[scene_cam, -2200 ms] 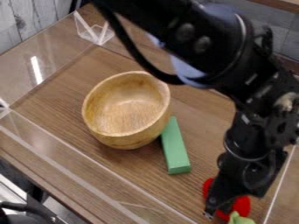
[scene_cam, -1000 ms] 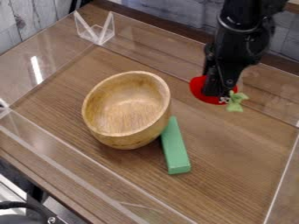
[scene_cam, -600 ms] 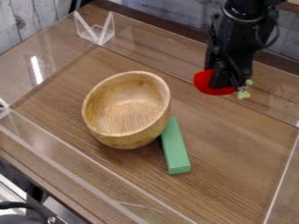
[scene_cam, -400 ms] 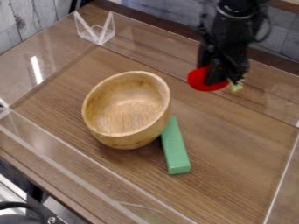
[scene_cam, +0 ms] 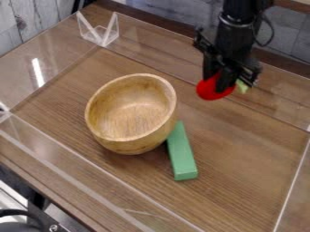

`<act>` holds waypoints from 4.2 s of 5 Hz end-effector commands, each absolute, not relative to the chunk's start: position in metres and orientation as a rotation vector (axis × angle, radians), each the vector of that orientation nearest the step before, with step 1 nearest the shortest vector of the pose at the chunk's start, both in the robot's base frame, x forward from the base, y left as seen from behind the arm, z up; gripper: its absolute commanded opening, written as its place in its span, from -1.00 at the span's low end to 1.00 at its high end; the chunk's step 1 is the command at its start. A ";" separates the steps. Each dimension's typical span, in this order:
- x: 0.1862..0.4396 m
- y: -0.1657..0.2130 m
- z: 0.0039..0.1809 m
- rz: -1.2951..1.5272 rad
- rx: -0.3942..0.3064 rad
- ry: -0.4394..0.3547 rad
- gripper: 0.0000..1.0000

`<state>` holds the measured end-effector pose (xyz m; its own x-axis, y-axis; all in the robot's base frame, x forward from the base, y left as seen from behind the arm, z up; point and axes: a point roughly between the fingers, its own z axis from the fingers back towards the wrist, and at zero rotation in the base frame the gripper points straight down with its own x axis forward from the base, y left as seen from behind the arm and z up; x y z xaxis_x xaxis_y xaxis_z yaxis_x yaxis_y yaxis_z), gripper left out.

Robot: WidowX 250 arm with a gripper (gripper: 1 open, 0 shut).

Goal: Move the red fruit to the left

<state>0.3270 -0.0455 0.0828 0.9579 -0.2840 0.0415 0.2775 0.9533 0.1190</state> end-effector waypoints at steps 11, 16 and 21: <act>0.356 0.052 0.140 0.140 -0.066 -0.166 -1.00; 0.347 0.167 0.115 0.165 -0.008 -0.139 -1.00; 0.348 0.181 0.063 0.287 -0.007 -0.071 1.00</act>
